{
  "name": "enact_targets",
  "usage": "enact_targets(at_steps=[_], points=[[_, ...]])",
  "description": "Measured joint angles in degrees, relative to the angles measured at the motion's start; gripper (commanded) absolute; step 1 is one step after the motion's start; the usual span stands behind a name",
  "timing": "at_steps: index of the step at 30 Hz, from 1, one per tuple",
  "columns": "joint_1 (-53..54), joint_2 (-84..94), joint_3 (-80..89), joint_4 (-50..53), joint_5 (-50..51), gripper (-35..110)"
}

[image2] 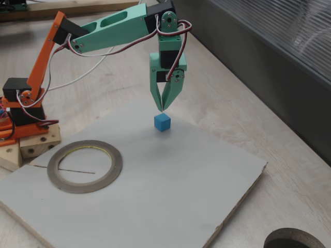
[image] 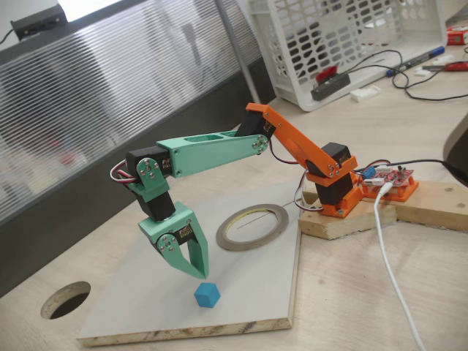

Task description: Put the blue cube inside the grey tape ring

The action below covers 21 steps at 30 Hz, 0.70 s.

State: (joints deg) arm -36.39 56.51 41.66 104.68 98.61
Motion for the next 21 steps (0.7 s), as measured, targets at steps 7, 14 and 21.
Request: enact_targets(at_steps=[7,14,21], points=[[0.18,0.00,0.00,0.00,0.00,1],[-0.44,-0.18,0.00,0.00,0.00,1],[-0.18,-0.26,0.00,0.00,0.00,0]])
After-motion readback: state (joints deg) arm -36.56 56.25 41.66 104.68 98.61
